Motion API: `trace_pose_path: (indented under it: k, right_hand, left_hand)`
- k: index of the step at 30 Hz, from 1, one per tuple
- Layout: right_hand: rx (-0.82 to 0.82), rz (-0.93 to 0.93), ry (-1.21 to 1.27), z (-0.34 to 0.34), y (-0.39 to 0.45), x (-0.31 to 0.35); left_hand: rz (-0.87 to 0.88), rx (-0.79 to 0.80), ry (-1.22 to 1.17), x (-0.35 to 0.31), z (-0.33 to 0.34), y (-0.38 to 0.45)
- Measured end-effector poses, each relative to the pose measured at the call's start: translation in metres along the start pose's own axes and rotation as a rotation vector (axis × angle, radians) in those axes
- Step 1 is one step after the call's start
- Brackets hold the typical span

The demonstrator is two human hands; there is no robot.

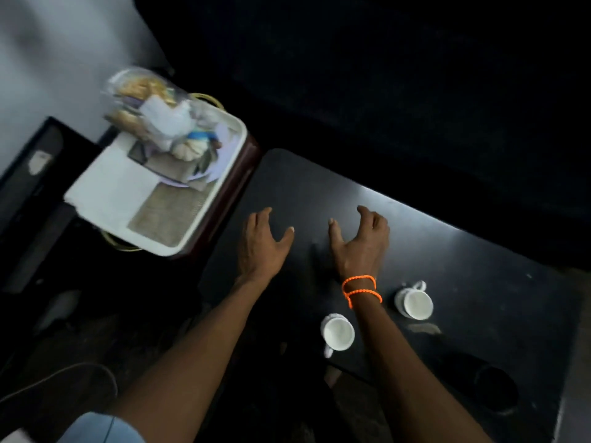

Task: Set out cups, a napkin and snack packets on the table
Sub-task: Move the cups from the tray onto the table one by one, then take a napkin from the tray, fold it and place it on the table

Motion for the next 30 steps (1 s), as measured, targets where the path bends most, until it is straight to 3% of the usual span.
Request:
trace_pose_path:
  k: [5,13,18,22,25,30]
  right_hand:
    - [0.160,-0.173,0.157,0.065,0.005,0.096]
    - [0.665,-0.380,0.222,0.165,-0.018,0.219]
    - [0.870,-0.361,0.138,0.216,-0.015,0.265]
    - [0.885,-0.322,0.128,0.250,-0.007,0.291]
    - [0.863,-0.301,0.105,0.270,-0.001,0.306]
    - [0.876,-0.286,0.025,0.287,0.000,0.322]
  left_hand:
    - [-0.081,-0.149,0.002,0.052,-0.069,0.034]
    - [-0.195,-0.368,0.027,0.128,-0.157,0.076]
    - [-0.485,-0.577,-0.063,0.183,-0.211,0.119]
    - [-0.652,-0.462,-0.236,0.227,-0.238,0.157]
    - [-0.651,-0.288,-0.267,0.247,-0.239,0.172]
    - [-0.642,-0.297,-0.364,0.251,-0.237,0.171]
Point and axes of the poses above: each hand's wrist, its own y-axis towards the middle knuckle, its own z-axis out of the palm, x = y × z, the point moved 2 cm from there along y, towards the middle knuckle, and after that the axes turned 5 degrees about -z, right-handed, at the moved point
